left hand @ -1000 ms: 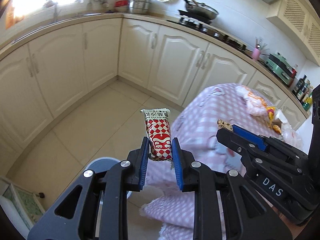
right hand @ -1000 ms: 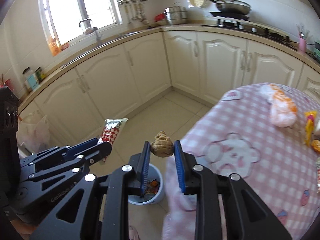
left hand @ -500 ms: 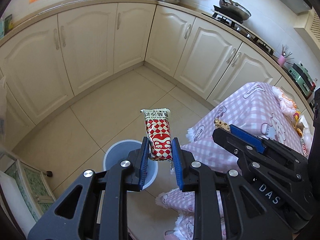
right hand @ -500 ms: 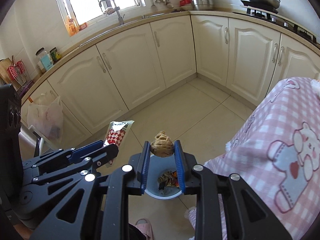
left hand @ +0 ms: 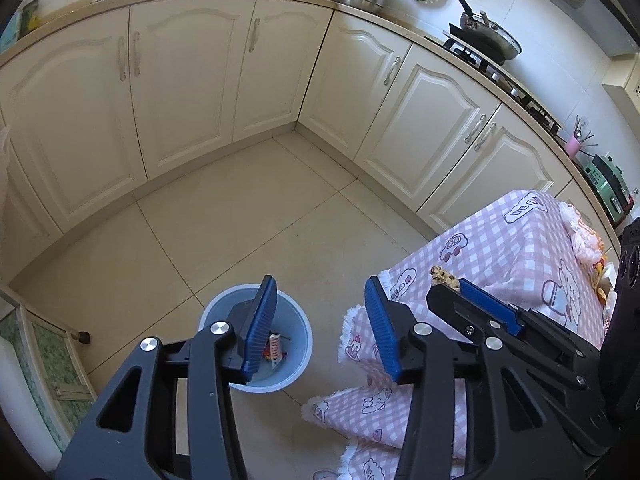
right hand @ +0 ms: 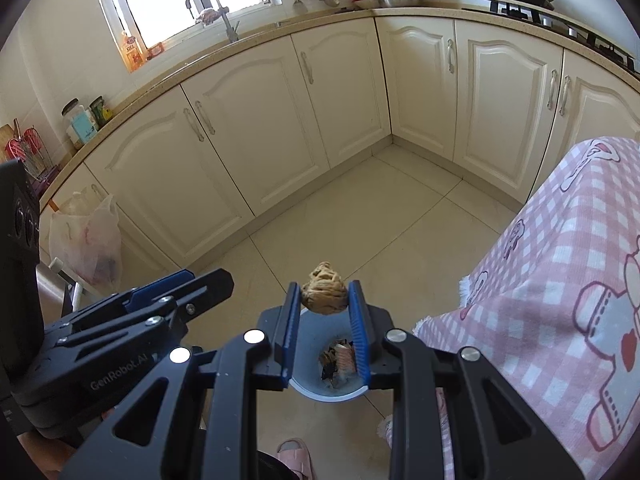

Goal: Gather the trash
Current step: 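Carry both items over the blue bin and open both tools to drop them, then move both open tools back over the table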

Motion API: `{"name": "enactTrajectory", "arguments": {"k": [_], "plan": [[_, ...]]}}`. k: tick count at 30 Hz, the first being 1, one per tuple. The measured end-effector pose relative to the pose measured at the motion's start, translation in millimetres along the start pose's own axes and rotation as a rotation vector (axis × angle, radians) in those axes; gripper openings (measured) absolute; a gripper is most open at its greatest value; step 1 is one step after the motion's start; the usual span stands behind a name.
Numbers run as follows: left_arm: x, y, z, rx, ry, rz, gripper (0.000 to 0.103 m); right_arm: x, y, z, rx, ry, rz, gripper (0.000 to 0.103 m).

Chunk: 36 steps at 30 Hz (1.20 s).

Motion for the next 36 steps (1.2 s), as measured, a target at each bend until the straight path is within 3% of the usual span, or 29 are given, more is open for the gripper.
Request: {"name": "enactTrajectory", "arguments": {"k": [11, 22, 27, 36], "plan": [[-18.5, 2.1, -0.4, -0.009, -0.040, -0.025, 0.045, -13.6, 1.2, 15.9, -0.026, -0.017, -0.014, 0.024], [-38.2, -10.5, -13.4, 0.032, -0.069, -0.072, 0.051, -31.2, -27.0, 21.9, 0.030, -0.042, -0.031, 0.029], [-35.0, -14.1, -20.0, 0.047, -0.069, -0.073, 0.051, -32.6, -33.1, 16.9, 0.048, -0.033, -0.038, 0.035], [1.2, -8.1, -30.4, 0.046, -0.029, -0.008, 0.052, -2.0, -20.8, -21.9, 0.080, 0.001, 0.004, 0.036]]}}
Point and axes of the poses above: each gripper's, at about its wrist camera, not at the fingertips, and z roughly the way its jaws point, x to its right, y to its underside, the point moved 3 cm from there along z, roughly the way its jaws point, and after that the axes turned 6 degrees about -z, right-handed, at the moved point
